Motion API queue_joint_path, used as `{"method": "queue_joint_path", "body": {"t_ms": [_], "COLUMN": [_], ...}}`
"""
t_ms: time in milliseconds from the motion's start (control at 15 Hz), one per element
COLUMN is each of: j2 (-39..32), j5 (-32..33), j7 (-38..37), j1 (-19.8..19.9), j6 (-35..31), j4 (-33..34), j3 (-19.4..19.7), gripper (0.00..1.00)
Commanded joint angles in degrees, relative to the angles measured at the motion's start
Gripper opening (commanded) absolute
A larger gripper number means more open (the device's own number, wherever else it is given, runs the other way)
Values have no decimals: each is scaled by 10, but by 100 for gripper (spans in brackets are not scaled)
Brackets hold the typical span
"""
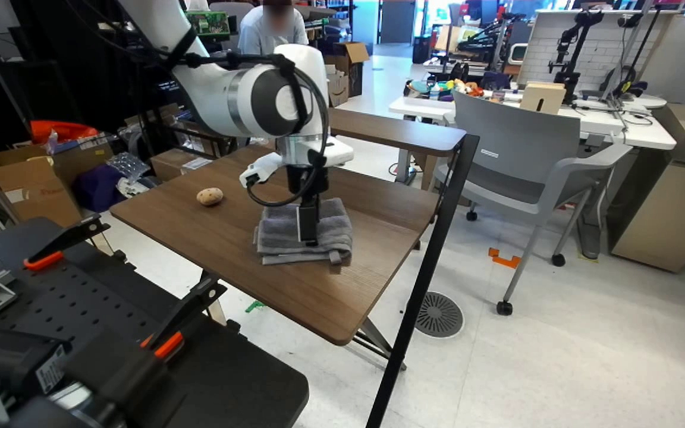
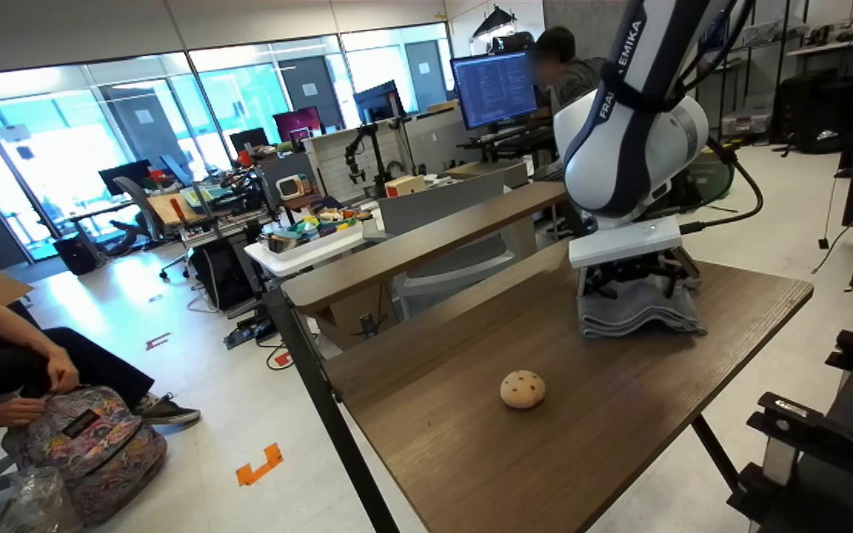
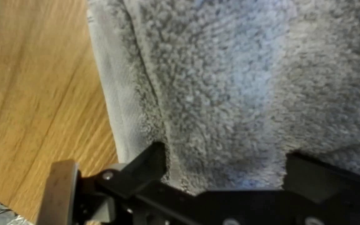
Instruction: Wipe the table with the grey cloth
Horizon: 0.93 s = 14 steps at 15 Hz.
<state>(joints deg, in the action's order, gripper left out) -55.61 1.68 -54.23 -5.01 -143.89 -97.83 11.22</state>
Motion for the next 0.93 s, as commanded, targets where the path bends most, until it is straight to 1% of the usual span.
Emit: {"method": "queue_joint_path", "body": {"t_ms": [0,67,200,400,533,667,867], "j2": [10,2,10,19,1,-12,13], "j5": [-10,-19,-30,-40,-54,-68,-88], "j7": [42,31,33,28,19,6,13], "j1": [-28,-33,-34,-35,-31,-32,-25], "j6": [-56,-37,-5,-11,-14,9,-3], "j4": [-79,-60,-49,-48,-24,-2,-21], "j3": [-32,-31,-36,-35,-36,-32,-39], "gripper": [100,100,100,100,100,100,100]}}
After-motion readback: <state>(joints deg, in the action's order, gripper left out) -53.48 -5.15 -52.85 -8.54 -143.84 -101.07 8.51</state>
